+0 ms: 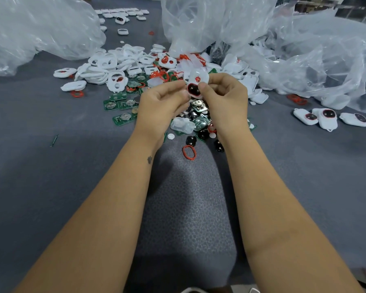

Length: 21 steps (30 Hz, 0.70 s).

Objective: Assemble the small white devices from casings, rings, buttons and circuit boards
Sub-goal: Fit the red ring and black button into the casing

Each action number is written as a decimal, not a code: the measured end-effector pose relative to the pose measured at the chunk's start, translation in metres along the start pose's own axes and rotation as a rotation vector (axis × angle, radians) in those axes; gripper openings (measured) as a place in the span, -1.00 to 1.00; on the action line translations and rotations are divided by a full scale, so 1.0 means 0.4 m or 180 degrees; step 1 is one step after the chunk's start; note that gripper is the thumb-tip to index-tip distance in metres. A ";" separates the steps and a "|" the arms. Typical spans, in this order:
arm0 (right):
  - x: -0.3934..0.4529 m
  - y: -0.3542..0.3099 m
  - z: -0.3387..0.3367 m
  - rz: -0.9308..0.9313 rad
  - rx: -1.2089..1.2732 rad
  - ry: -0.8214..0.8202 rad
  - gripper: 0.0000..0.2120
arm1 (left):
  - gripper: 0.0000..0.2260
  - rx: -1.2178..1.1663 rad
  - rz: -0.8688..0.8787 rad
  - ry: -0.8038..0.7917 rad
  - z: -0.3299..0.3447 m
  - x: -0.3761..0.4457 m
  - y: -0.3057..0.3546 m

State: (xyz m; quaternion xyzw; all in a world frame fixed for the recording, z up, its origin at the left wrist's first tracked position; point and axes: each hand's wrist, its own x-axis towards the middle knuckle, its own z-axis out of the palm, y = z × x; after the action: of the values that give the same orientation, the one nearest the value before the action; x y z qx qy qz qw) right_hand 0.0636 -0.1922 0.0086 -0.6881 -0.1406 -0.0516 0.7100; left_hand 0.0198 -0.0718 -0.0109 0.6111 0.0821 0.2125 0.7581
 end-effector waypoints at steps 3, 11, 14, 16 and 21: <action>-0.007 -0.003 0.012 -0.0137 -0.0165 -0.0255 -0.93 | -0.82 -0.0080 -0.0067 -0.0197 0.002 0.000 0.003; -0.023 -0.008 0.041 -0.0366 -0.0816 -0.0913 -0.74 | -0.78 -0.0174 -0.0061 0.0323 -0.008 0.011 0.001; -0.029 -0.013 0.037 -0.0862 -0.1620 -0.1109 -0.82 | -0.77 -0.0245 -0.0089 0.0558 -0.013 0.012 0.003; -0.030 -0.018 0.026 -0.0852 -0.2019 -0.1436 -0.95 | -0.77 -0.0306 -0.0133 0.0654 -0.013 0.011 0.004; -0.026 -0.033 0.007 -0.0415 -0.2644 -0.2344 -0.85 | -0.79 -0.0411 -0.0264 0.0752 -0.012 0.016 0.007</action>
State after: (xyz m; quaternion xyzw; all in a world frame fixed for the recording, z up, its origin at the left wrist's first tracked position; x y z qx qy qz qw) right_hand 0.0499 -0.1911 0.0186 -0.8725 -0.3894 0.0974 0.2785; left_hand 0.0230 -0.0643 -0.0085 0.5278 0.1821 0.2563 0.7890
